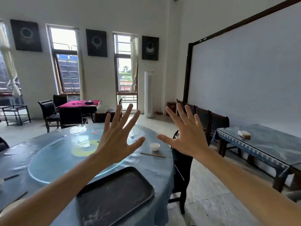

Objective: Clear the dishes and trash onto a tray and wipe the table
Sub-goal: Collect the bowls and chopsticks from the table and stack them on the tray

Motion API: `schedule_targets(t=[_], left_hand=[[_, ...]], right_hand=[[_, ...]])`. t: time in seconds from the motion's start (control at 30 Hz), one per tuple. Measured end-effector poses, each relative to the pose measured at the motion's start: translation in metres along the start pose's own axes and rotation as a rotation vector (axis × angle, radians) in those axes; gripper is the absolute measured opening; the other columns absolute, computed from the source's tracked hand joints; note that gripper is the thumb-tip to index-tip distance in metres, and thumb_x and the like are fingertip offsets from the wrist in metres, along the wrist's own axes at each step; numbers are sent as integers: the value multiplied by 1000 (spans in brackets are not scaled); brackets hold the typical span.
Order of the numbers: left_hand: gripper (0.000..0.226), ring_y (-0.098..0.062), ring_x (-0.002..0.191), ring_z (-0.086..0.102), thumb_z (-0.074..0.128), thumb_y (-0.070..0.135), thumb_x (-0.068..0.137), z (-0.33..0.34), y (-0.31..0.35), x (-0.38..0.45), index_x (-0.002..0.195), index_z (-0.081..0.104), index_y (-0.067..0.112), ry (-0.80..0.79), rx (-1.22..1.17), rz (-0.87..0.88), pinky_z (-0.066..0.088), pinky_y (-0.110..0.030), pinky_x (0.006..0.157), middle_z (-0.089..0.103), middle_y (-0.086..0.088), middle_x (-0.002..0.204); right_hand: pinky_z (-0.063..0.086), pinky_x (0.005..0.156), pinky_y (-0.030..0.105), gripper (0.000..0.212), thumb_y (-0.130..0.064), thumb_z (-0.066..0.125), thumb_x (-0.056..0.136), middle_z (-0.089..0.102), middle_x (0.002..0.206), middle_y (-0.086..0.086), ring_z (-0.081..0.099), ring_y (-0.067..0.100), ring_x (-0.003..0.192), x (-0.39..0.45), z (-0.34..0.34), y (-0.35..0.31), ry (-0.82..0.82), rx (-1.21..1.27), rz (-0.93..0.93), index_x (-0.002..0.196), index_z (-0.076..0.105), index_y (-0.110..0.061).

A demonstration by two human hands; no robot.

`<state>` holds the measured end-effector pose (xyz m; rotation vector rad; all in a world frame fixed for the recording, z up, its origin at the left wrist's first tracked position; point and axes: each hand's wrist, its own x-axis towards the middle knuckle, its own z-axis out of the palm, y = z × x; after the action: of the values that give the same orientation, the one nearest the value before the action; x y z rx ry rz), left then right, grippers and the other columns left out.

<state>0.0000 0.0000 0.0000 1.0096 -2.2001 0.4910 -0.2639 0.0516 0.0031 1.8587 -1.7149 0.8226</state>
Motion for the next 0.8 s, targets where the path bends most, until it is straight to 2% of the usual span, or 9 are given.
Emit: schedule_targets(t=[0.13,0.3,0.47,0.63,0.7,0.8], left_hand=[[88,-24,155,-25,23,76,91,56,4,32,163,-2,32,-80,27,-41,-15,-52,123,-18,3,171],[89,-21,154,-27,23,77,90,137,-1,60,162,-6,34,-154,-39,-119,-12,-53,123,-20,7,170],[90,-18,150,-34,15,82,83,213,-15,81,158,-14,43,-296,-88,-203,-13,-51,123,-28,13,166],[87,-16,149,-36,15,82,82,297,-41,106,157,-14,48,-379,-174,-234,-21,-45,119,-29,16,165],[86,-15,149,-37,15,83,83,331,-55,116,157,-14,49,-402,-205,-256,-23,-44,119,-29,16,165],[85,-15,149,-36,24,80,88,385,-80,131,157,-13,48,-446,-245,-287,-21,-47,121,-28,16,165]], right_hand=[[3,126,57,100,-99,29,77,-7,174,-3,-11,22,160,22,41,45,-71,47,22,161,-1,-53],[8,128,58,97,-96,33,79,-11,174,-4,-13,20,159,47,104,97,-140,130,7,158,-6,-55],[15,126,58,97,-89,46,82,-4,174,-5,-9,19,160,64,171,135,-202,211,50,161,3,-53],[15,121,42,95,-85,50,84,3,174,-7,-3,19,160,85,254,174,-232,229,75,162,9,-50],[15,122,43,92,-83,48,84,5,174,-7,-1,20,160,97,289,187,-250,234,83,162,13,-47],[23,124,50,92,-82,46,83,6,174,-7,-1,19,160,117,343,206,-297,255,121,162,17,-45]])
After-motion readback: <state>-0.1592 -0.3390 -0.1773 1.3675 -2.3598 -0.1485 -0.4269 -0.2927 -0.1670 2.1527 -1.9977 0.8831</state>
